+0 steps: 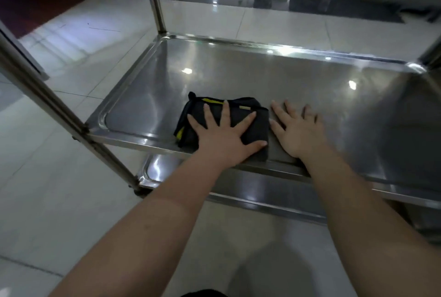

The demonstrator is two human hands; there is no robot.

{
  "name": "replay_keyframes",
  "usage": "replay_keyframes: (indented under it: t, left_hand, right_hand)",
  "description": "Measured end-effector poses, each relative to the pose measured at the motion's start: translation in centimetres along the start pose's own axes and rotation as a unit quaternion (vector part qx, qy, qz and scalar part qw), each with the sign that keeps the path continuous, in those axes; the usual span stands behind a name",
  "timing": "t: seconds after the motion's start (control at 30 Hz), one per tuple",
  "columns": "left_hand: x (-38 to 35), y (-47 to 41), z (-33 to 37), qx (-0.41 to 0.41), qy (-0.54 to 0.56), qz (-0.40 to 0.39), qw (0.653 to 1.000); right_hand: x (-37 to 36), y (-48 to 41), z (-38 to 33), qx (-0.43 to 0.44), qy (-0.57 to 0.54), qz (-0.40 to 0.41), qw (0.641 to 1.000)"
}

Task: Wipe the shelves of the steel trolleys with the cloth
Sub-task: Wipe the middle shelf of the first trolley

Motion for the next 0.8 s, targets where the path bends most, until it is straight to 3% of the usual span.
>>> replay_keyframes:
  t: [0.07,0.17,0.37,0.47,0.57,0.63,0.7,0.73,0.8]
  left_hand:
    - [-0.3,-0.1,0.1,0.002,0.008,0.017,1.000]
    - [0.2,0.0,-5.7,0.016,0.011,0.048,0.999]
    - [2.6,1.4,-19.2,0.122,0.057,-0.008,0.991]
    - [2.2,1.6,-17.5,0.106,0.037,-0.016,0.994]
    - [1.1,0.9,-10.8,0.049,0.006,0.006,0.999]
    - [0.6,0.1,-4.4,0.010,-0.002,0.011,1.000]
    - [0.3,-0.4,2.3,-0.025,-0.014,0.002,1.000]
    - [0.2,-0.5,5.4,-0.037,-0.018,-0.002,0.999]
    - [0.0,-0.2,9.6,-0.045,-0.018,-0.005,0.999]
  right_hand:
    - [-0.1,-0.1,0.3,0.004,-0.011,-0.002,1.000]
    - [-0.3,-0.2,0.4,0.011,-0.029,0.006,1.000]
    - [-0.5,-0.4,0.4,0.003,-0.022,0.015,1.000]
    - [-0.4,0.0,0.1,-0.010,-0.018,0.009,1.000]
    - [-0.1,0.3,0.0,-0.003,-0.069,0.014,0.998]
    - [1.1,0.4,0.7,-0.015,-0.286,0.047,0.957]
    - [2.8,0.7,2.1,-0.043,-0.515,0.080,0.852]
    - [3.5,0.9,2.7,-0.050,-0.564,0.088,0.820]
    - [4.4,1.6,3.3,-0.048,-0.578,0.097,0.809]
Point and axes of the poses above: each hand's wrist, its own y-axis away from the middle knuckle, its own x-axis out of the back of the hand, z = x × y, the point moved 1 cm from there along -y, towards the middle knuckle, and after that the axes turned 6 degrees about -z, right-handed, at the moved point
